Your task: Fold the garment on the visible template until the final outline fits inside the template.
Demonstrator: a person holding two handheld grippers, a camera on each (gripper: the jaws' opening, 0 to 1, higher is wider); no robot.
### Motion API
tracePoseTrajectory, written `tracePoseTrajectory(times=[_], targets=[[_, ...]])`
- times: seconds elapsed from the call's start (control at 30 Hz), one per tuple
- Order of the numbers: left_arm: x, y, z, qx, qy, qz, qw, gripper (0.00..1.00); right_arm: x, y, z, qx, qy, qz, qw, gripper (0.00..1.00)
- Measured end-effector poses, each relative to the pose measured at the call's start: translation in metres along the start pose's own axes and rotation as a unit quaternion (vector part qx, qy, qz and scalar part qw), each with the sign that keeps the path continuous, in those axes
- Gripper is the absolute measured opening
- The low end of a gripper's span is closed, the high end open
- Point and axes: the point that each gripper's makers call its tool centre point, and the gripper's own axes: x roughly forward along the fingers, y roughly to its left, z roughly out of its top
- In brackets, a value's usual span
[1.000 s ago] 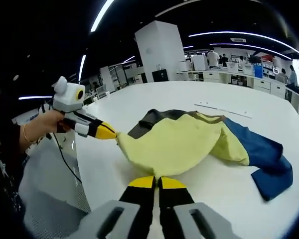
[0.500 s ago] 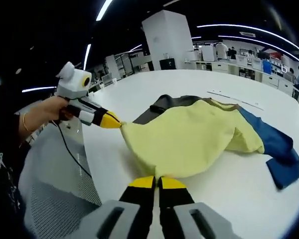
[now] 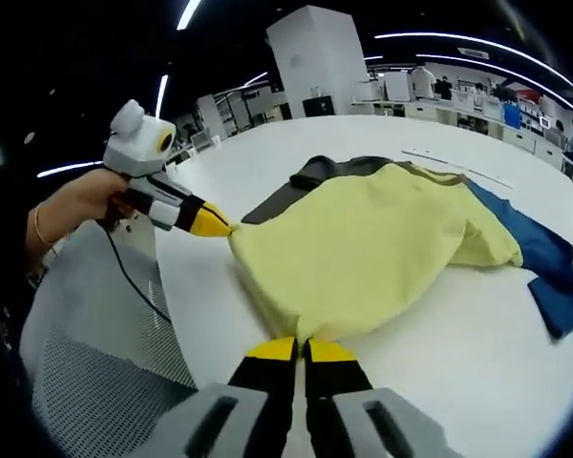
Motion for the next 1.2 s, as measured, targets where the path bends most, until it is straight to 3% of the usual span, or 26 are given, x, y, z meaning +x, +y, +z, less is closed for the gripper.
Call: tracePoseTrajectory(times=[0.27, 0.5, 0.6, 0.7, 0.9, 1.07, 1.2], targets=[[0.002, 0.003, -0.008, 0.017, 0.022, 0.024, 0.9993, 0.0, 0.003, -0.003, -0.005, 0.014, 0.005, -0.002, 0.9999, 0.0], [-0.001, -0.004, 0.007, 0.032, 0.012, 0.025, 0.9991, 0.16, -0.008, -0.015, 0.001, 0.017, -0.021, -0.029, 0.9992, 0.33], [0.0, -0.017, 0.019, 0.042, -0.004, 0.009, 0.9991, 0.21, -0.015, -0.02, 0.004, 0.013, -0.033, -0.038, 0.9986, 0.51], [0.003, -0.033, 0.032, 0.058, -0.021, -0.01, 0.998, 0.26, -0.022, -0.025, 0.006, 0.003, -0.044, -0.044, 0.9981, 0.63], [0.012, -0.06, 0.049, 0.077, -0.036, -0.04, 0.9956, 0.34, -0.033, -0.031, 0.009, 0.0, -0.06, -0.048, 0.997, 0.82], [0.021, -0.08, 0.061, 0.08, -0.043, -0.063, 0.9939, 0.37, -0.04, -0.042, 0.008, -0.001, -0.066, -0.079, 0.9947, 1.0], [0.027, -0.092, 0.069, 0.067, -0.048, -0.076, 0.9937, 0.38, -0.048, -0.048, 0.006, 0.007, -0.072, -0.088, 0.9935, 0.99]])
